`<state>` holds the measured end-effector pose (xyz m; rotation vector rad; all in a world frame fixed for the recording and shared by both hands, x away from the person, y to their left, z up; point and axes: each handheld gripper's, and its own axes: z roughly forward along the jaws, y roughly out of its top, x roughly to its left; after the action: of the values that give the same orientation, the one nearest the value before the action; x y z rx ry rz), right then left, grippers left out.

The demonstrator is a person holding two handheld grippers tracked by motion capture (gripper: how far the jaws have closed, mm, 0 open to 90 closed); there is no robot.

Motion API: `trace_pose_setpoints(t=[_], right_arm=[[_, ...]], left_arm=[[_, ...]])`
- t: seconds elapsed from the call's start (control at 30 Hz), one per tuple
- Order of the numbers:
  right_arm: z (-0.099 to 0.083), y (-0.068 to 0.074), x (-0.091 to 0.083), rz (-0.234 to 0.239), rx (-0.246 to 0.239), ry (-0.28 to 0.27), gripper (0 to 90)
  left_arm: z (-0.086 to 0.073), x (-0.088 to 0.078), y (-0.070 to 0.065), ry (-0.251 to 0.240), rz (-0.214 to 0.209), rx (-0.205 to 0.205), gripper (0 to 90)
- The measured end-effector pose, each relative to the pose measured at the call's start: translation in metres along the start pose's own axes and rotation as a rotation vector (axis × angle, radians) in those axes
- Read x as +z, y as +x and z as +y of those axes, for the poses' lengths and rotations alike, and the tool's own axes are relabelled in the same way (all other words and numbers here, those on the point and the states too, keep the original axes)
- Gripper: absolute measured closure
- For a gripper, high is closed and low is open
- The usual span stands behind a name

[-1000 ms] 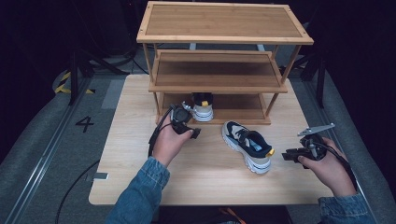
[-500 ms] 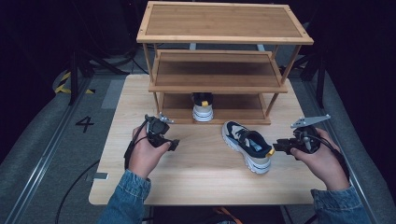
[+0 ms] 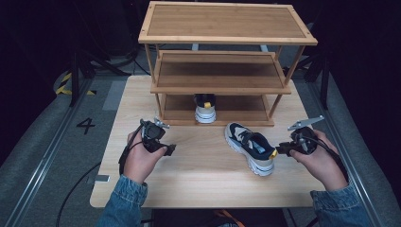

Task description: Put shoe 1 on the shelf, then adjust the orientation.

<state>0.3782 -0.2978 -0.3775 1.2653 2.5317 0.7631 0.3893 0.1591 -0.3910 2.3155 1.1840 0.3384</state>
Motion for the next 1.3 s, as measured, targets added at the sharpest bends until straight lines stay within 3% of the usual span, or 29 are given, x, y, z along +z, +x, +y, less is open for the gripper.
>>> trace_pose_setpoints(t=[0.13,0.23,0.33,0.5,0.67,0.8,0.9,1.0,1.2,1.3], right_arm=[[-0.001,0.003,0.004,-0.007,-0.010,0.015,76.4],[-0.001,0.008,0.003,0.037,-0.020,0.013,75.2],[-0.001,0.014,0.003,0.053,-0.037,0.006,74.7],[0.000,0.029,0.003,0.064,-0.070,0.013,73.5],[-0.001,0.031,0.000,0.074,-0.069,0.001,72.1],[0.000,0.031,-0.016,0.063,-0.076,-0.060,69.6],[0.002,0.040,-0.033,0.087,-0.120,-0.122,63.6],[0.004,0.046,-0.038,0.119,-0.148,-0.150,59.3],[0.009,0.060,-0.030,0.154,-0.190,-0.138,53.5],[0.012,0.064,-0.021,0.161,-0.210,-0.111,53.1]], left_arm=[[0.001,0.001,0.000,0.003,0.000,0.005,30.7],[0.003,0.002,-0.001,0.002,-0.003,0.013,30.7],[0.005,0.003,-0.002,0.001,-0.008,0.017,30.7],[0.009,0.005,-0.003,0.006,-0.013,0.029,30.6],[0.010,0.005,-0.004,0.004,-0.024,0.034,30.5],[0.010,0.004,-0.001,0.002,-0.023,0.026,30.6],[0.009,0.005,-0.002,0.007,-0.022,0.030,30.6],[0.008,0.005,-0.002,0.012,-0.022,0.031,30.6],[0.004,0.003,0.000,0.027,-0.016,0.021,30.3],[-0.001,0.003,0.001,0.062,-0.013,0.023,29.7]])
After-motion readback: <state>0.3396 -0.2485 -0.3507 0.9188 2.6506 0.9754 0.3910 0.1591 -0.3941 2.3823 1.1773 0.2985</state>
